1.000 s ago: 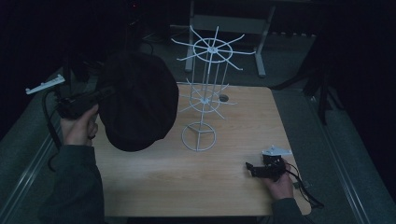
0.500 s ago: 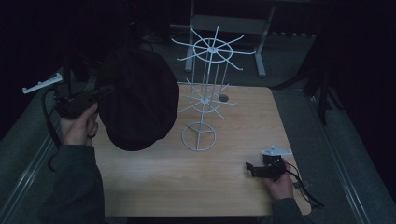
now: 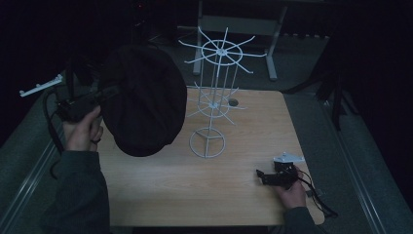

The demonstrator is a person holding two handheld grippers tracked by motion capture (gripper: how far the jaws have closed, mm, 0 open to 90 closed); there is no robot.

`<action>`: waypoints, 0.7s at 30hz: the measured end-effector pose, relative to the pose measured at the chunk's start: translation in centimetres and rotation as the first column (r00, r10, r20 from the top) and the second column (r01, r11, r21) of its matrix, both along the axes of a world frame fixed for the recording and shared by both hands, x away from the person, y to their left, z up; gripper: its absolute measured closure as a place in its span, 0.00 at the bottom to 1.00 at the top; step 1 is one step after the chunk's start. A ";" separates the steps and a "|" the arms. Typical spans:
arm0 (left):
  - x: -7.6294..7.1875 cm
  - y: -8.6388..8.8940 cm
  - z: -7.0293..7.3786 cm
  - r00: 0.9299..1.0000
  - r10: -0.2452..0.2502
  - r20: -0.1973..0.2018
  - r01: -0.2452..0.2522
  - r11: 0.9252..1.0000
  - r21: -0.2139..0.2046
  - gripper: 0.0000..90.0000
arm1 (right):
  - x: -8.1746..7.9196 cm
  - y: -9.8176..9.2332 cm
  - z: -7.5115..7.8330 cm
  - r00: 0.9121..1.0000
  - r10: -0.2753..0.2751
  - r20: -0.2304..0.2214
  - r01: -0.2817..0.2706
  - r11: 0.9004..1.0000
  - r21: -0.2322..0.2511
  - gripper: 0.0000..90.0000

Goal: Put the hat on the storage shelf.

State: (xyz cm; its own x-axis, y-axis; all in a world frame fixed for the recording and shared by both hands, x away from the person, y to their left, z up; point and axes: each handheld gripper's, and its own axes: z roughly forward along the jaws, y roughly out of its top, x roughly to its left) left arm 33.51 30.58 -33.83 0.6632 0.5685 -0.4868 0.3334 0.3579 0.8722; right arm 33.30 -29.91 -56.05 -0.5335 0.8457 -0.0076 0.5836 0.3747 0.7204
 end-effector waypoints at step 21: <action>0.6 -0.8 0.0 0.998 -0.062 0.014 0.063 0.996 -0.059 0.83 | 0.0 0.0 0.0 1.000 0.000 0.000 0.000 1.000 0.000 0.13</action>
State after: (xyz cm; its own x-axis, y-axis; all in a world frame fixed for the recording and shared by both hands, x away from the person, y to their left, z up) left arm 34.06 29.83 -33.84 0.7025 0.4962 -0.5101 0.3464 0.3877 0.8542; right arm 33.30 -29.90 -56.05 -0.5335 0.8458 -0.0074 0.5836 0.3744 0.7206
